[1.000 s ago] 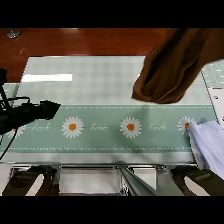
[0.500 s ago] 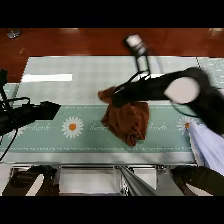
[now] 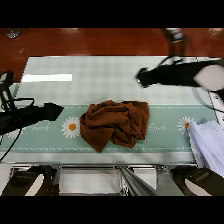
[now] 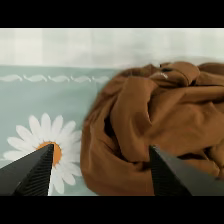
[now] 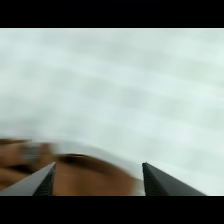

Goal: Fold the shirts.

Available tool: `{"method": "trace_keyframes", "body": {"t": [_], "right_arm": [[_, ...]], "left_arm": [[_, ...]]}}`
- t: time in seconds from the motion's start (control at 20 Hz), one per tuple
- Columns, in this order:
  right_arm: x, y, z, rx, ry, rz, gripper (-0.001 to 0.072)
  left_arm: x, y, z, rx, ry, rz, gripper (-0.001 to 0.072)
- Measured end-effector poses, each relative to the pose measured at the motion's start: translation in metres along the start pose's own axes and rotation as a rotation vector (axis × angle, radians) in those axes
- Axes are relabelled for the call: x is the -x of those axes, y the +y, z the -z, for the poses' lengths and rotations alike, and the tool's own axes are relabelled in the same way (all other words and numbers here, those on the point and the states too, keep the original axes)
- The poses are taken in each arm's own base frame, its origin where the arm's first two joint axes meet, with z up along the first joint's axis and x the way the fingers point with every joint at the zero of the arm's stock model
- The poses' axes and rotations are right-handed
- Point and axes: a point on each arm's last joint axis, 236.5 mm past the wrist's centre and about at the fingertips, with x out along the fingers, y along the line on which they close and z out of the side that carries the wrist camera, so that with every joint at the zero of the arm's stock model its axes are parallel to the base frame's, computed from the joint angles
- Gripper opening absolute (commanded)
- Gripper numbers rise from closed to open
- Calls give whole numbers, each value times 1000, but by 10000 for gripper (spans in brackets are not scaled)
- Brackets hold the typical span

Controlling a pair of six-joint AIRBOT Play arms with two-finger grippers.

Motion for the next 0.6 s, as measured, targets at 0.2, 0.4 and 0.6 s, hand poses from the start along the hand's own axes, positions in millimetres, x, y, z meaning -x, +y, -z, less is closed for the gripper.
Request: {"method": "trace_keyframes", "body": {"t": [0.2,0.4,0.6], "right_arm": [[54,-161,63,-278,69,360,621],[30,-174,160,-610,169,265,621],[-7,-125,212,-698,263,62,621]], "left_arm": [[-40,13,25,80,195,-6,703],[-89,27,55,171,400,6,703],[-127,21,55,291,427,99,703]]}}
